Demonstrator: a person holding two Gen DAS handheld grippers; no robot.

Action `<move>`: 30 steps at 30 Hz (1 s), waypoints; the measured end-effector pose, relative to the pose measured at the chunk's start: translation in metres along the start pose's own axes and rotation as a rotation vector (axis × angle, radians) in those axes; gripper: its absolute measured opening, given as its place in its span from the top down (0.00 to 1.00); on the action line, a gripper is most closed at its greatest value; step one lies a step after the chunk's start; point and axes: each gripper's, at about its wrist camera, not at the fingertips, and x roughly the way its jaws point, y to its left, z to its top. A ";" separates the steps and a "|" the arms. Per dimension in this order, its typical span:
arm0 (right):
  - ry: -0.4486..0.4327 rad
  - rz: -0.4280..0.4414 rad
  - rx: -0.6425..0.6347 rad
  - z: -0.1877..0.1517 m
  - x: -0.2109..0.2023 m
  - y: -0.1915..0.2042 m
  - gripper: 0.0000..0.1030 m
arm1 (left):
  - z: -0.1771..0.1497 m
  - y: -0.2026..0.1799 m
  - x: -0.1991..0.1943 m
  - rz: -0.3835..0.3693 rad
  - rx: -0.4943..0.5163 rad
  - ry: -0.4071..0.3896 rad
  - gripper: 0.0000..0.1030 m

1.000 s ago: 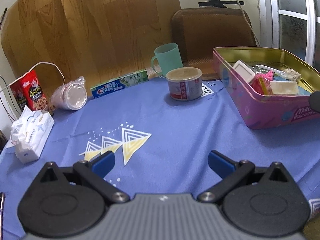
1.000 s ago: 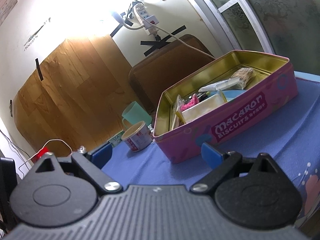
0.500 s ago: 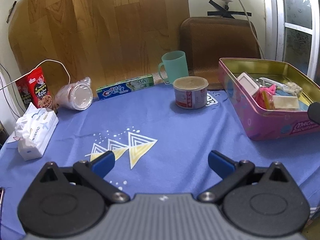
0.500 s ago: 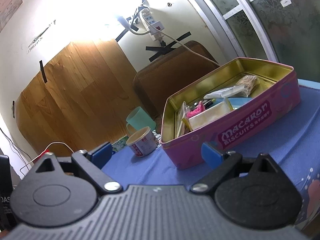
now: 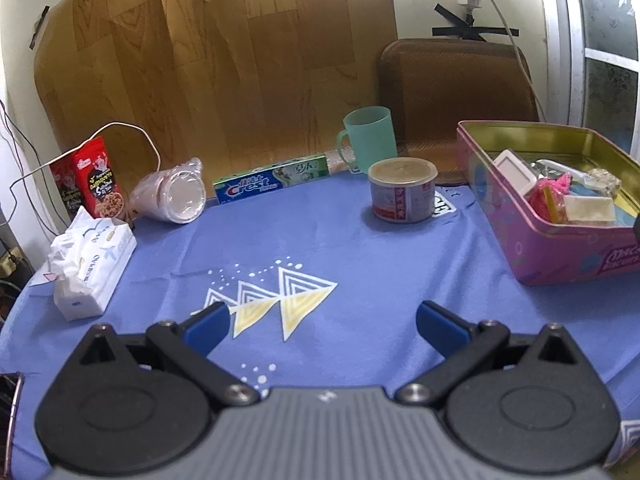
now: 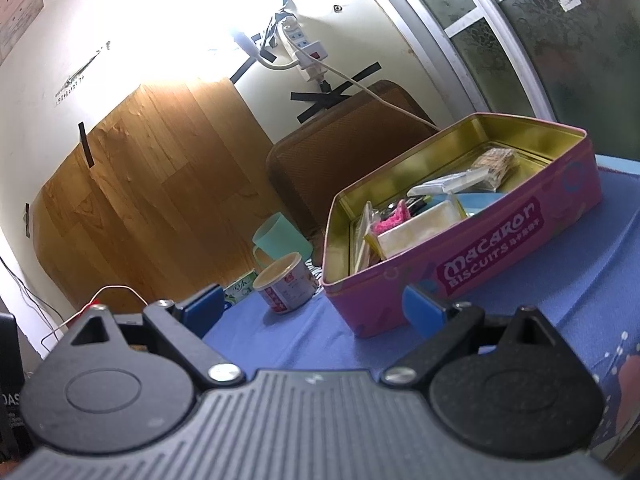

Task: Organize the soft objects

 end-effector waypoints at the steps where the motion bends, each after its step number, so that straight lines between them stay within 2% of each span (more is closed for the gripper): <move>1: -0.001 0.000 0.000 0.000 0.000 0.000 0.05 | 0.000 -0.001 0.000 0.009 0.003 0.001 0.00; 17: 0.006 -0.006 0.005 -0.004 -0.001 0.002 0.05 | -0.002 0.009 0.000 0.039 0.002 -0.013 0.00; 30: 0.010 -0.008 0.009 -0.007 0.000 0.003 0.05 | -0.003 0.016 0.000 0.106 0.010 -0.055 0.00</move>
